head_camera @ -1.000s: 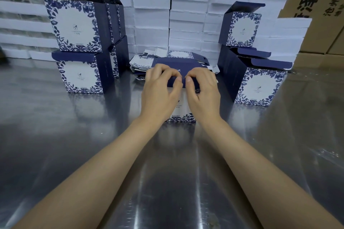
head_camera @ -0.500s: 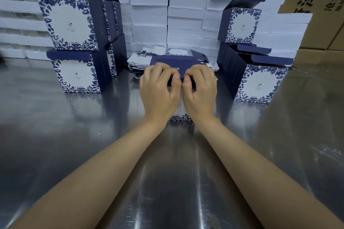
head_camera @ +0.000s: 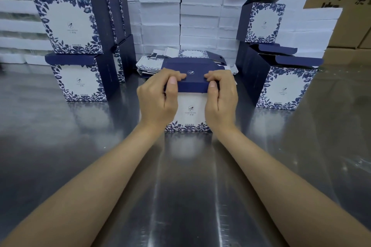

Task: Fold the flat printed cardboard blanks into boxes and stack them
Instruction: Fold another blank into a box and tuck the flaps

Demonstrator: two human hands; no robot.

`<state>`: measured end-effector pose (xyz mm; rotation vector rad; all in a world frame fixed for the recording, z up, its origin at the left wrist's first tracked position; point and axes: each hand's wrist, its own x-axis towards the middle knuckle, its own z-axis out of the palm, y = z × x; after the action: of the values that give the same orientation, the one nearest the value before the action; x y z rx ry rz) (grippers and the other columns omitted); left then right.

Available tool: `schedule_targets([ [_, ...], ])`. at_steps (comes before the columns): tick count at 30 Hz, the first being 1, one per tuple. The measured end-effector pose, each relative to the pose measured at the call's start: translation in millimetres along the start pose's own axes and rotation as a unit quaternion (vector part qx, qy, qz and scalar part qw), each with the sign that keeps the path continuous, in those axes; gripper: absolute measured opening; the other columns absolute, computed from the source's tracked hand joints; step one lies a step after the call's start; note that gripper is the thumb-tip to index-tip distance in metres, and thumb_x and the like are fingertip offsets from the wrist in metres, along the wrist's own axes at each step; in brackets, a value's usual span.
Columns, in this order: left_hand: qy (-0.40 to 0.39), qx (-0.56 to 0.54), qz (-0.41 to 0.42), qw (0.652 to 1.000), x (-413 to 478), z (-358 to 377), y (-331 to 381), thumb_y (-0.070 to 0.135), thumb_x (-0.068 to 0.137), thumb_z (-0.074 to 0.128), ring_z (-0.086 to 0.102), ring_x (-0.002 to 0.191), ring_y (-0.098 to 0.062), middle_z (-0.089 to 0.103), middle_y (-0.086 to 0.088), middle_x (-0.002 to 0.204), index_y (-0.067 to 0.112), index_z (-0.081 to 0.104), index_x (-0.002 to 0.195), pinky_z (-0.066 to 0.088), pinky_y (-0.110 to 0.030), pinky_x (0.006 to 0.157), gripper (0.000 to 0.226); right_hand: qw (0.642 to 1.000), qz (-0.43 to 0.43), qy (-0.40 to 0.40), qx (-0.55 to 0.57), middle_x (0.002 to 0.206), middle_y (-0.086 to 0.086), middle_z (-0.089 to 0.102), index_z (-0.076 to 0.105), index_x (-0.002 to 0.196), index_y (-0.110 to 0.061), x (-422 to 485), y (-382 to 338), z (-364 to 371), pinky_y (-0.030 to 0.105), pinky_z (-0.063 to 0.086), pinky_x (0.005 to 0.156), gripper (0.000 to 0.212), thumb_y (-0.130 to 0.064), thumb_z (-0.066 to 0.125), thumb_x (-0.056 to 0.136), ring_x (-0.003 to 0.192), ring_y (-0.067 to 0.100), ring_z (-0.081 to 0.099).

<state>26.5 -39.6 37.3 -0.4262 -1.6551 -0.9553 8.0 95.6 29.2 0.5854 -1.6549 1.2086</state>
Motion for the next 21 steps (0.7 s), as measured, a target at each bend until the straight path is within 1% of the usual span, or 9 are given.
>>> schedule_targets([
  [6,0.025,0.013,-0.028,0.999,1.3,6.3,0.3,0.019,0.095,0.035,0.07,0.083,-0.016,0.073,0.001,0.084,0.006,0.07,0.08,0.054,-0.04,0.071,0.04,1.0,0.015,0.01,0.015,0.089,0.002,0.054,0.054,0.083,0.002,1.7,2.2,7.4,0.033,0.039,0.08,0.021,-0.011,0.038,0.086,0.084,0.028,0.053],
  [9,0.025,-0.034,-0.082,0.996,1.3,8.6,1.3,0.02,0.095,0.033,0.069,0.098,-0.014,0.072,0.002,0.084,0.009,0.066,0.077,0.053,-0.036,0.082,0.04,0.999,0.024,0.021,0.006,0.09,-0.002,0.052,0.054,0.082,0.002,-1.0,0.8,12.6,0.032,0.039,0.08,0.021,-0.012,0.039,0.085,0.084,0.025,0.051],
  [11,0.013,-0.073,-0.092,0.993,-1.8,7.3,-1.4,0.019,0.095,0.032,0.064,0.112,-0.013,0.072,0.001,0.094,0.011,0.062,0.08,0.05,-0.03,0.09,0.035,0.999,0.031,0.022,0.007,0.096,-0.001,0.052,0.054,0.084,0.001,-3.9,2.2,13.2,0.024,0.037,0.086,0.021,-0.013,0.039,0.088,0.092,0.021,0.051],
  [14,-0.053,-0.106,-0.079,0.99,-12.5,4.0,-4.9,0.02,0.097,0.035,0.044,0.136,-0.015,0.058,-0.006,0.133,0.005,0.058,0.099,0.037,-0.023,0.104,0.028,0.999,0.03,0.021,0.02,0.113,0.01,0.052,0.055,0.094,0.001,-10.3,7.4,12.5,0.016,0.031,0.097,0.023,-0.015,0.039,0.093,0.111,0.011,0.047],
  [16,-0.085,-0.103,-0.091,0.987,-17.7,3.1,-5.8,0.016,0.097,0.04,0.032,0.141,-0.007,0.039,-0.009,0.152,0.006,0.054,0.114,0.031,-0.014,0.104,0.025,0.999,0.032,0.015,0.037,0.124,0.017,0.046,0.055,0.104,0.0,-12.5,9.7,11.9,0.02,0.032,0.102,0.024,-0.015,0.039,0.095,0.12,0.008,0.042],
  [18,-0.101,-0.103,-0.113,0.983,-20.3,3.3,-3.7,0.004,0.093,0.043,0.022,0.144,-0.001,0.023,-0.008,0.159,0.013,0.043,0.132,0.026,-0.003,0.099,0.041,0.997,0.049,0.028,0.058,0.132,0.014,0.041,0.051,0.117,-0.003,-13.3,10.4,11.0,0.037,0.036,0.107,0.028,-0.015,0.038,0.096,0.129,0.019,0.04],
  [19,-0.101,-0.105,-0.129,0.981,-21.1,4.1,-3.0,-0.002,0.09,0.043,0.019,0.146,-0.005,0.018,-0.008,0.16,0.016,0.034,0.14,0.025,0.0,0.098,0.053,0.995,0.065,0.046,0.063,0.134,0.012,0.04,0.048,0.122,-0.007,-12.9,10.7,10.1,0.046,0.036,0.107,0.03,-0.015,0.038,0.096,0.129,0.027,0.04],
  [20,-0.095,-0.094,-0.149,0.98,-21.8,5.1,-3.1,-0.006,0.088,0.043,0.017,0.147,-0.012,0.014,-0.01,0.161,0.016,0.026,0.145,0.023,0.002,0.098,0.063,0.991,0.089,0.069,0.067,0.134,0.011,0.041,0.045,0.125,-0.01,-11.8,11.2,9.1,0.048,0.036,0.107,0.03,-0.017,0.037,0.096,0.127,0.03,0.042],
  [21,-0.086,-0.072,-0.168,0.979,-22.8,6.3,-4.0,-0.009,0.086,0.044,0.016,0.148,-0.019,0.011,-0.012,0.16,0.012,0.02,0.148,0.021,0.003,0.098,0.07,0.986,0.122,0.09,0.073,0.131,0.011,0.043,0.044,0.125,-0.013,-10.1,11.9,7.6,0.043,0.038,0.106,0.03,-0.018,0.037,0.096,0.124,0.028,0.045],
])
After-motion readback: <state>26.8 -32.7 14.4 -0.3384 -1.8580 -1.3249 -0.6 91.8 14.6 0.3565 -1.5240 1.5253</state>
